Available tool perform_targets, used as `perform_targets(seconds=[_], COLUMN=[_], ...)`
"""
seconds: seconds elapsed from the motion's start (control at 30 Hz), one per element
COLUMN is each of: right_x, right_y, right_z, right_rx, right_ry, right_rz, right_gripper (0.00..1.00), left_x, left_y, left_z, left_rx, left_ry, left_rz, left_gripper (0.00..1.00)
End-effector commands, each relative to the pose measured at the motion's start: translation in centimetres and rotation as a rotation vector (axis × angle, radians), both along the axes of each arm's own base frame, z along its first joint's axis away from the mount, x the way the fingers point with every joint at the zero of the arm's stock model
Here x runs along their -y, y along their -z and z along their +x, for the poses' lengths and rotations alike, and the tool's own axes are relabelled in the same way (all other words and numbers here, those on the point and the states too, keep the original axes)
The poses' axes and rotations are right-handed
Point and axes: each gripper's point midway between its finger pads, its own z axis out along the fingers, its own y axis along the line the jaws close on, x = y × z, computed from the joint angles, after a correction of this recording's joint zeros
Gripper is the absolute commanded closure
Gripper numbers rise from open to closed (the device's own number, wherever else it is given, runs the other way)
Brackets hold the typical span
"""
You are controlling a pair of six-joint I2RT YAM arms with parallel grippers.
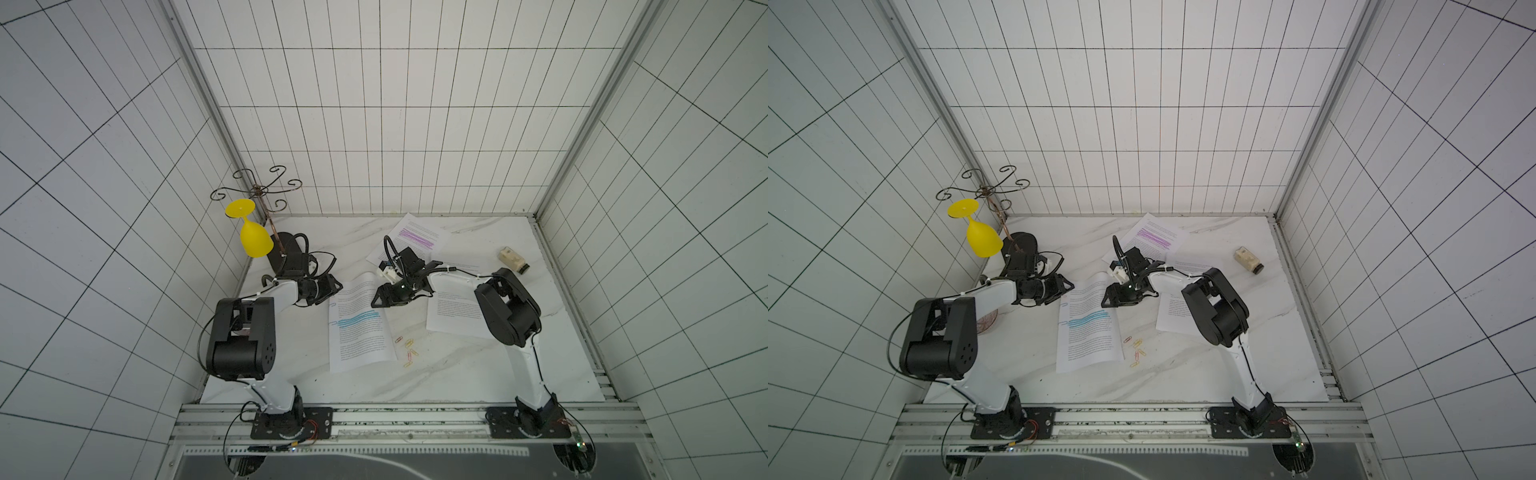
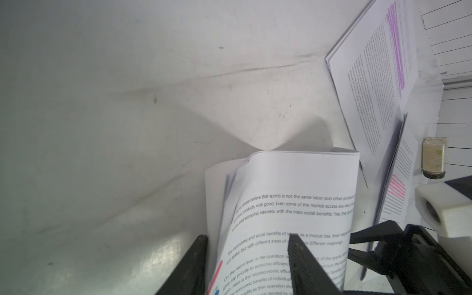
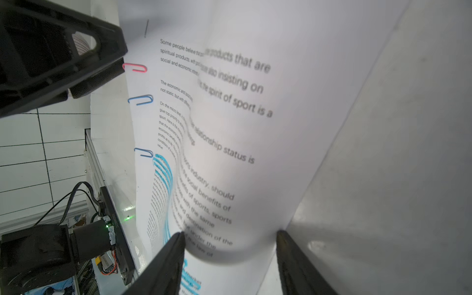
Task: Unclip the paperclips from the documents
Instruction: Pick up the document from the center of the board.
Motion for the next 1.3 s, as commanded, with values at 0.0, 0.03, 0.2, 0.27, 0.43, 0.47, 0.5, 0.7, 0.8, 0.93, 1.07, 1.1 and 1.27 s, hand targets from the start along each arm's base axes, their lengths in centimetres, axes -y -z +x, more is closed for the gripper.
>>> perform_targets(seconds=[0.0, 0.03, 0.2, 0.27, 0.43, 0.47, 0.5, 0.7, 0.8, 0.93, 1.07, 1.1, 1.27], right_x=[-0.8, -1.0, -1.8, -1.8, -1.8, -1.8, -1.7, -1.2, -0.7, 0.5, 1.7, 2.0, 3.3], right_y=[1.3, 1.1, -0.1, -0.1, 0.2, 0.2, 0.3, -0.6, -2.6, -7.3, -12.2, -13.3, -18.0], right_z=[-0.1, -0.2, 0.2, 0.2, 0.1, 0.1, 0.1, 0.5, 1.2, 2.4, 2.8, 2.8, 1.1], right_rx=[-0.038, -0.042, -0.012, -0.016, -0.029, -0.027, -0.028, 0.008, 0.069, 0.208, 0.39, 0.441, 0.678], right_ry=[0.0, -0.007, -0.015, -0.011, -0.008, -0.008, -0.008, -0.009, -0.02, -0.028, -0.082, -0.109, -0.259], right_rz=[-0.026, -0.016, 0.043, 0.047, 0.049, 0.05, 0.048, 0.065, 0.11, 0.223, 0.349, 0.383, 0.569], right_gripper=[0.41, 0.4, 0.37, 0.37, 0.36, 0.36, 0.36, 0.34, 0.33, 0.31, 0.28, 0.28, 0.27], left_x=[0.5, 0.6, 0.6, 0.4, -1.3, -1.5, -1.8, -2.0, -1.5, -0.8, 0.0, 0.6, 4.3], left_y=[-1.7, -1.6, -1.4, -0.9, 0.5, 0.5, 0.5, -1.1, -3.5, -8.3, -13.0, -14.1, -18.3], left_z=[0.8, 0.8, 0.6, 0.4, 0.3, 0.4, 0.5, 1.1, 1.5, 1.5, 0.6, 0.2, -2.1], left_rx=[0.036, 0.032, 0.027, 0.013, -0.028, -0.029, -0.028, 0.039, 0.131, 0.302, 0.433, 0.467, 0.613], left_ry=[0.029, 0.032, 0.068, 0.095, 0.138, 0.148, 0.156, 0.186, 0.189, 0.183, 0.184, 0.203, 0.378], left_rz=[-0.034, -0.034, -0.024, 0.009, 0.147, 0.173, 0.193, 0.23, 0.208, 0.189, 0.149, 0.123, 0.066], left_gripper=[0.49, 0.49, 0.5, 0.55, 0.93, 1.0, 1.0, 1.0, 1.0, 1.0, 1.0, 1.0, 1.0])
